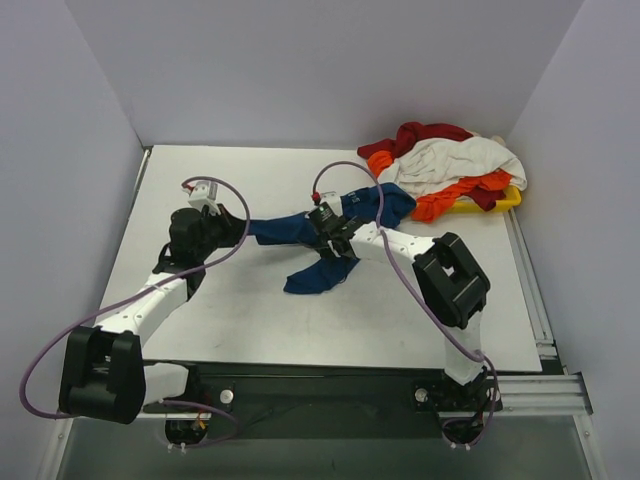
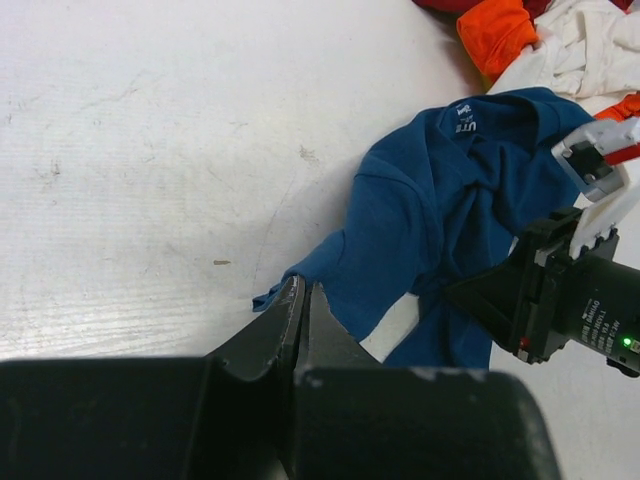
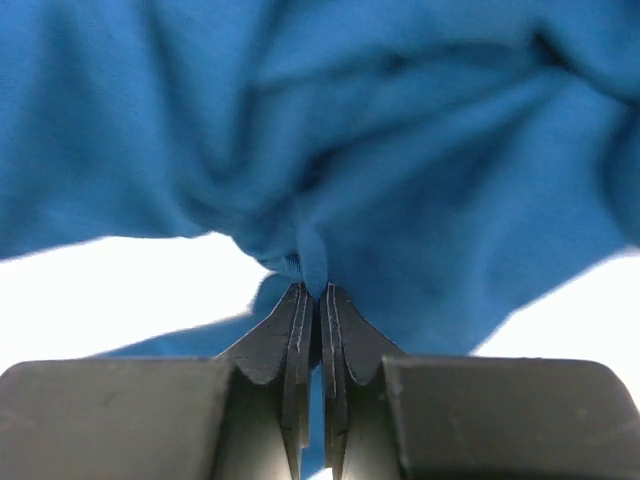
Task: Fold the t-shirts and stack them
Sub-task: Flatten out the tshirt
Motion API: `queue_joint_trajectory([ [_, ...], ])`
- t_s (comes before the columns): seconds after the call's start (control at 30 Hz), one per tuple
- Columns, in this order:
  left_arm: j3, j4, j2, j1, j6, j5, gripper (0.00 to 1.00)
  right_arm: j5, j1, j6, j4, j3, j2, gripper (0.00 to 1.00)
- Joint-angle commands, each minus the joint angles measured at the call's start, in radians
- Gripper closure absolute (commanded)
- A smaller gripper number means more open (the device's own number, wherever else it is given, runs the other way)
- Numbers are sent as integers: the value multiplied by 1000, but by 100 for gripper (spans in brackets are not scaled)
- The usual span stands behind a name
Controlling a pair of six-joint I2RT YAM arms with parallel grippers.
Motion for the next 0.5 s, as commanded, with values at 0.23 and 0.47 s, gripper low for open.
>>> queue_joint_trajectory([
  [0.23, 155, 69, -60, 241, -96, 168, 100, 335, -85, -87, -112, -149, -525, 100],
  [0.47, 109, 84, -109, 440, -175, 242, 100, 452, -137, -86, -143, -251, -905, 100],
])
